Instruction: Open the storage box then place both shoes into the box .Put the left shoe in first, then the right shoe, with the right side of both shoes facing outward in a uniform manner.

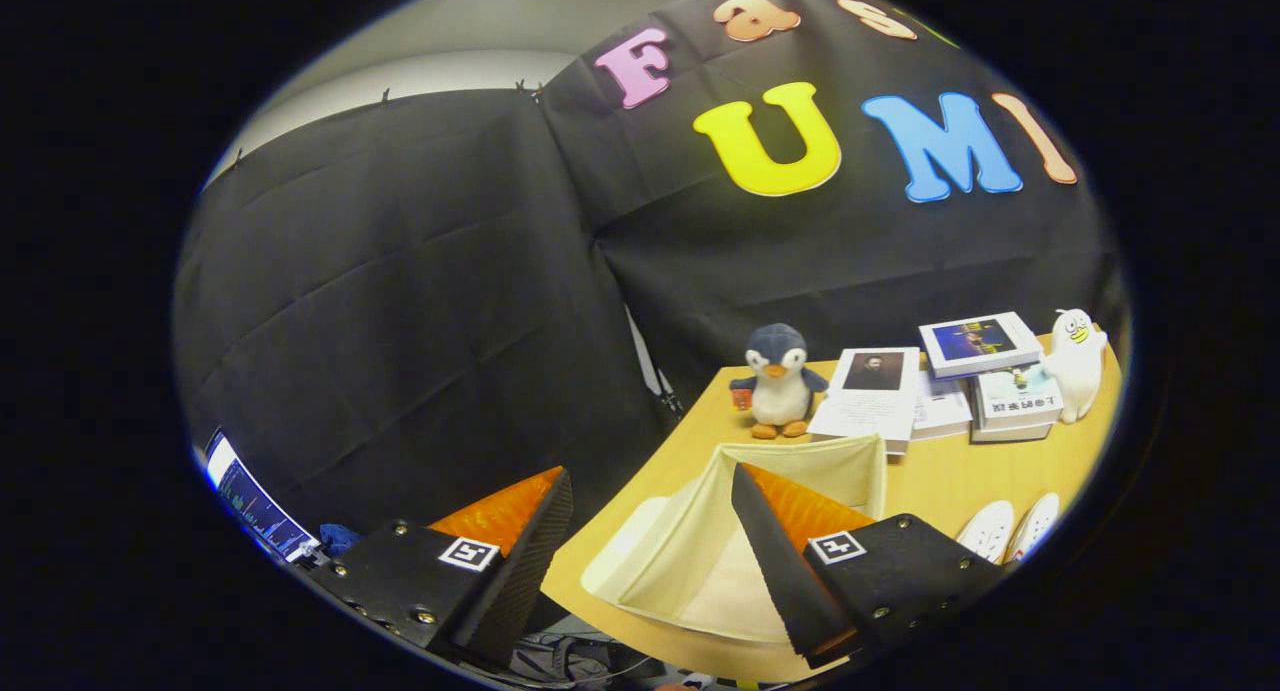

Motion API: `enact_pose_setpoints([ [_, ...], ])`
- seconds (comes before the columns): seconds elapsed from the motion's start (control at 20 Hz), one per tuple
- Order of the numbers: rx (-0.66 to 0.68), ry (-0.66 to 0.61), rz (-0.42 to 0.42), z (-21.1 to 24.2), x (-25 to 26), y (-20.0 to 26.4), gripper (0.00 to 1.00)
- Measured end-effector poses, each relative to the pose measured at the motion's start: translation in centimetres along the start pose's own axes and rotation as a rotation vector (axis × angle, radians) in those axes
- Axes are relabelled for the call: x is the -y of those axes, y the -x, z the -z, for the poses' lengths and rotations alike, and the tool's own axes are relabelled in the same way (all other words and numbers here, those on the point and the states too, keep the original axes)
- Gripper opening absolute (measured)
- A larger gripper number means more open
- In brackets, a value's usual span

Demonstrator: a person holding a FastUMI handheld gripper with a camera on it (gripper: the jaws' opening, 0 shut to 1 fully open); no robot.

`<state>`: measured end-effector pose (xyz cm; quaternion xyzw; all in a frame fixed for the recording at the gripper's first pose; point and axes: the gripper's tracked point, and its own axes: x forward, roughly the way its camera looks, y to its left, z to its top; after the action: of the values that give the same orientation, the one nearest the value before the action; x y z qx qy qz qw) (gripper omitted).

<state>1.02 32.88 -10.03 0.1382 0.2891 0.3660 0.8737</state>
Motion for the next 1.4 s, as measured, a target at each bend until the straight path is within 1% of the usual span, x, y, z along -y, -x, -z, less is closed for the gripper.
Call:
enact_pose_setpoints([
  [0.35,-0.006,0.02,0.177,0.5,9.8,3.3,0.97],
  [0.7,-0.076,-0.009,0.323,4.1,18.5,5.5,0.97],
  [0.95,-0.138,-0.033,0.404,7.1,23.7,6.6,0.97],
  [1.25,-0.253,-0.049,0.488,11.8,28.8,7.8,0.97],
  [1.4,-0.304,-0.078,0.503,14.2,30.4,8.0,0.97],
])
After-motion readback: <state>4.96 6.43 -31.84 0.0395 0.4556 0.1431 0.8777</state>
